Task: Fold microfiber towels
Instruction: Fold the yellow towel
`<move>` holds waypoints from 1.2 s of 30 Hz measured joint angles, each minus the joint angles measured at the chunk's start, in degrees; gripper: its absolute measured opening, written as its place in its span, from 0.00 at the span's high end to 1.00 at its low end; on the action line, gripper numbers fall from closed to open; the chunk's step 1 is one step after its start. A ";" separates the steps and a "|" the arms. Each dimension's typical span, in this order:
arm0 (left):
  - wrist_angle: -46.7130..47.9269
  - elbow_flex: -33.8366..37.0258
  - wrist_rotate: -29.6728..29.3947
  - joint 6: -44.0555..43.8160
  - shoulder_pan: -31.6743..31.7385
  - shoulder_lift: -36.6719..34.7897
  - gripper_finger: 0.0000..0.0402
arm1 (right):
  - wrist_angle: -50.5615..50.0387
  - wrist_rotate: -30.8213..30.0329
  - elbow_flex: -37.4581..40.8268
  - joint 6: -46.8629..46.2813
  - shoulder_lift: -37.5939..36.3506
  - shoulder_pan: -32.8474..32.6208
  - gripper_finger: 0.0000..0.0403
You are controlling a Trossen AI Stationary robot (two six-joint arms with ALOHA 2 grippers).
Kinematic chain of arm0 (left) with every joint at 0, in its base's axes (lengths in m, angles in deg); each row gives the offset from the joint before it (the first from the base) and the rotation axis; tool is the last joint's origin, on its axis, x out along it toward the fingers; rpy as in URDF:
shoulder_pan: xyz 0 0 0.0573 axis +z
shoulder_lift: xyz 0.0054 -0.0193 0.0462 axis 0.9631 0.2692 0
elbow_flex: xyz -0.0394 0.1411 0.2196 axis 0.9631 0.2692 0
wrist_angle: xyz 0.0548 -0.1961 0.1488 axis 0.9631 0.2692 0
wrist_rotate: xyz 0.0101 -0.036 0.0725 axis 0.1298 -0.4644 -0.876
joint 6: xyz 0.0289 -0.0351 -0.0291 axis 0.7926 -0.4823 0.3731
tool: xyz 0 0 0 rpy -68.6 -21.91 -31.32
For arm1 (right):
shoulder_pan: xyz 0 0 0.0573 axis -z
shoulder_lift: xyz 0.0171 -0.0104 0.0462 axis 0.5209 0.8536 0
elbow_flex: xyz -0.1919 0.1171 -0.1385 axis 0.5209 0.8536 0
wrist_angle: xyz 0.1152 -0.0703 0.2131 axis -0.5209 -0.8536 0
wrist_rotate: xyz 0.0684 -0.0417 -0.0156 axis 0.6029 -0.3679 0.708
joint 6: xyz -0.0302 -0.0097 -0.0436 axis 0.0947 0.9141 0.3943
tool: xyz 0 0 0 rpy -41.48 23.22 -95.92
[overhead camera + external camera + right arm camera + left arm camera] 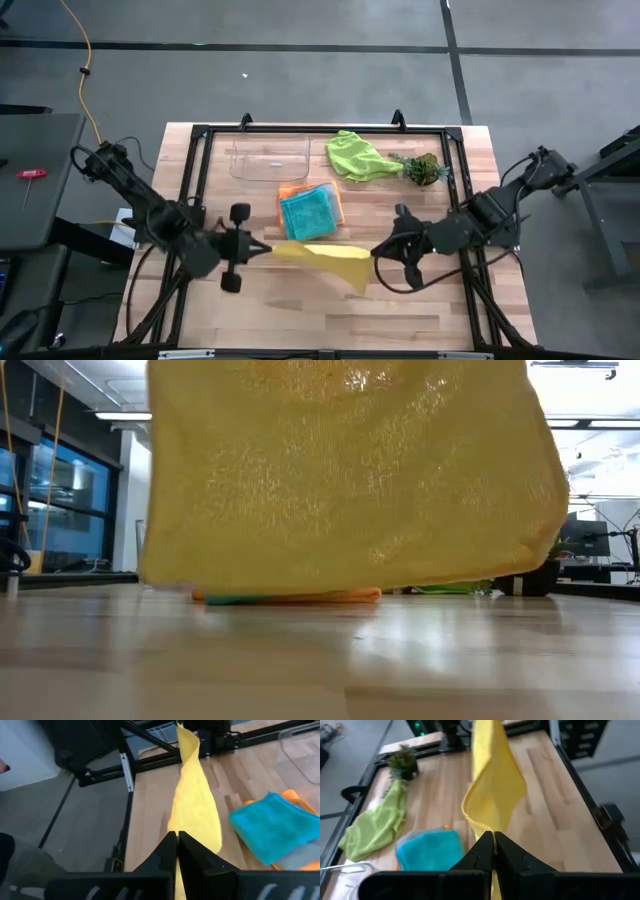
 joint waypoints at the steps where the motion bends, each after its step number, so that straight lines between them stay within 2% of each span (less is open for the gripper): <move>1: 0.19 0.00 0.07 0.00 -0.88 0.50 1.00 | 0.79 -0.13 0.00 -0.17 0.43 -0.60 1.00; 6: 0.26 0.00 0.44 -0.07 -4.87 4.05 1.00 | 2.26 0.71 -0.02 -0.76 5.64 -3.74 1.00; 11: 0.37 0.00 3.91 -2.69 -8.75 9.07 1.00 | 4.18 3.25 -0.02 -7.74 13.57 -6.14 1.00; 17: -2.21 0.00 9.94 -6.09 -12.28 17.68 1.00 | 12.49 3.69 0.00 -14.10 21.81 -8.89 1.00; 21: -8.84 0.00 14.84 -9.16 -14.05 24.04 1.00 | 16.48 3.97 0.00 -16.10 25.41 -10.09 1.00; 24: -14.37 0.00 17.43 -11.26 -15.12 28.19 1.00 | 16.67 5.33 0.00 -16.51 26.93 -10.79 1.00; 29: -18.40 0.01 17.86 -14.77 -15.51 33.07 1.00 | 13.51 9.29 0.00 -15.10 27.28 -11.55 1.00; 33: -18.94 0.01 19.10 -18.49 -14.37 34.34 1.00 | 10.78 14.61 0.00 -14.03 26.93 -12.00 1.00; 36: -17.80 0.00 18.80 -17.61 -12.97 33.08 1.00 | 5.84 15.14 -0.02 -13.35 26.16 -12.02 1.00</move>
